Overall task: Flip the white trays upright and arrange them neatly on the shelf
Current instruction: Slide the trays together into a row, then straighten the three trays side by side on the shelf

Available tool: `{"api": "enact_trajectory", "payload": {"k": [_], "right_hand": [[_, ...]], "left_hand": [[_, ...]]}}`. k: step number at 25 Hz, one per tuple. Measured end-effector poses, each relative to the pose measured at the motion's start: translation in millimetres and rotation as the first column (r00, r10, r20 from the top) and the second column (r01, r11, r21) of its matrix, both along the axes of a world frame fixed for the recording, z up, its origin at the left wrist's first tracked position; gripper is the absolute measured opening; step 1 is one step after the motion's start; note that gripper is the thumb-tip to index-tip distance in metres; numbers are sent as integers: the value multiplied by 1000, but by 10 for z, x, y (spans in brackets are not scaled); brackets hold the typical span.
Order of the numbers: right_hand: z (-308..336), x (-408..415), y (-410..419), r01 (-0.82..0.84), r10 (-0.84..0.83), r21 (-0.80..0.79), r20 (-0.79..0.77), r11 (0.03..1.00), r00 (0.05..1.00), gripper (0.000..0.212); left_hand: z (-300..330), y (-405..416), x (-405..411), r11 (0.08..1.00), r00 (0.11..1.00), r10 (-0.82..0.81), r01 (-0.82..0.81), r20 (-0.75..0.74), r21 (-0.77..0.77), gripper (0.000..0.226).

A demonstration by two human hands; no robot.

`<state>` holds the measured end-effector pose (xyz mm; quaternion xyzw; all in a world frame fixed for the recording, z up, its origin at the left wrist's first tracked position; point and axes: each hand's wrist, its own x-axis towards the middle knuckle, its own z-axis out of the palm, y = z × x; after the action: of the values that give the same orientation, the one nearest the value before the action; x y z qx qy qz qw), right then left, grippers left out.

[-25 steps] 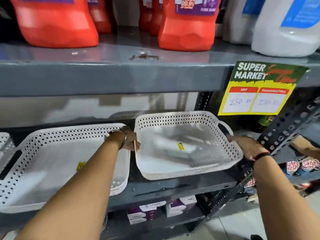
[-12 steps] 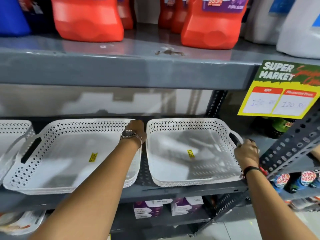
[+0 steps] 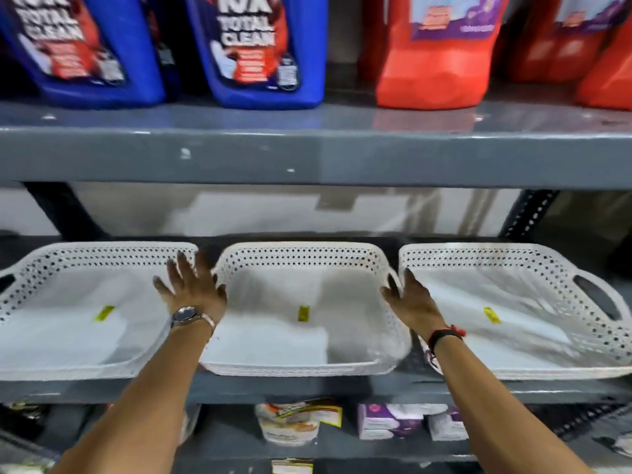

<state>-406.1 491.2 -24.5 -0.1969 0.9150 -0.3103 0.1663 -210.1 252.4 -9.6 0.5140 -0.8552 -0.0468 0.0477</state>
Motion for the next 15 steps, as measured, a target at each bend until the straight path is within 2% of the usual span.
{"api": "enact_trajectory", "payload": {"k": [3,6,11,15], "right_hand": [[-47,46,-72,114,-107,64,-101,991,989,61],[-93,72,-113,137,-121,94,-154,986,981,53],[-114,119,-163,89,-56,174,-182,981,982,66],[-113,58,-119,55,-14,173,-229,983,973,55]], "left_hand": [[-144,-303,187,980,998,69,-65,-12,188,72],[-258,-322,161,960,990,-9,48,-142,275,62],[-297,-245,131,961,959,-95,158,-266,226,48],[-262,-248,91,968,958,-93,151,-270,201,40]]}}
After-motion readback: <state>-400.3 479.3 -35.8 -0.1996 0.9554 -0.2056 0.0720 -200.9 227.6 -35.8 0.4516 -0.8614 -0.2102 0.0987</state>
